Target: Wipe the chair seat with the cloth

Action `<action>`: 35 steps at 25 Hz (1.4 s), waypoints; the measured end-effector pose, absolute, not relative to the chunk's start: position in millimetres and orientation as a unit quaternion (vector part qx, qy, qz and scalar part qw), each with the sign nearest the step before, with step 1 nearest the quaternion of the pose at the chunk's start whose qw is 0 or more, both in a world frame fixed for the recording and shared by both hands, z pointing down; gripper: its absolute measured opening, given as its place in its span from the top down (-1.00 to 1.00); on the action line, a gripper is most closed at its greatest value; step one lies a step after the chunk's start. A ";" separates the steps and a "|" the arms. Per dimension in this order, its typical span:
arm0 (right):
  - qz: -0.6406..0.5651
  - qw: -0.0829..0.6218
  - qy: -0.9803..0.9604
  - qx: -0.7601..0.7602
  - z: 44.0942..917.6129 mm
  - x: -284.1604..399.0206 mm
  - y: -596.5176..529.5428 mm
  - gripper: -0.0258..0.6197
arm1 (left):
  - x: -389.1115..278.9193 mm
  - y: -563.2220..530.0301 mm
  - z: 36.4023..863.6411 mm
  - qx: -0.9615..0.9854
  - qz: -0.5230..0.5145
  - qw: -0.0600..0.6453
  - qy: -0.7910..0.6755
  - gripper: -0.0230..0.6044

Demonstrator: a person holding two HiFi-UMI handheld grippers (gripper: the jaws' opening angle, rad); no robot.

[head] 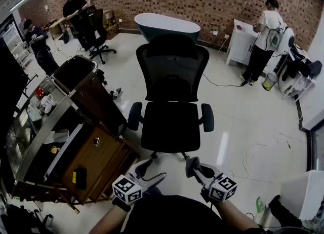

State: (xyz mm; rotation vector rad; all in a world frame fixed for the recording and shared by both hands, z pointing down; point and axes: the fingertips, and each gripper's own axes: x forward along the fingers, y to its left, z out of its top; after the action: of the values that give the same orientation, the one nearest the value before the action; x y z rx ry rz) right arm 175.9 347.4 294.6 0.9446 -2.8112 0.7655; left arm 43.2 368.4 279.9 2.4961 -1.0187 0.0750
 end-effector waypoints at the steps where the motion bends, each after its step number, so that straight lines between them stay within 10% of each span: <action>1: 0.251 0.040 -0.917 0.308 295.9 175.8 341.6 0.78 | 42.9 364.7 280.1 0.902 0.025 0.221 -0.370 -0.28; 35: 0.254 0.144 -0.908 0.301 401.4 -33.2 -47.4 0.78 | -100.9 -8.7 369.5 0.893 0.046 0.296 -0.336 -0.29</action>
State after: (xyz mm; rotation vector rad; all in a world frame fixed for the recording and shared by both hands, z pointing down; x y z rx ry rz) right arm -33.2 -47.4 401.4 0.8675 -2.6174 0.7320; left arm -100.9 -8.7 369.5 2.3758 -0.8938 0.1229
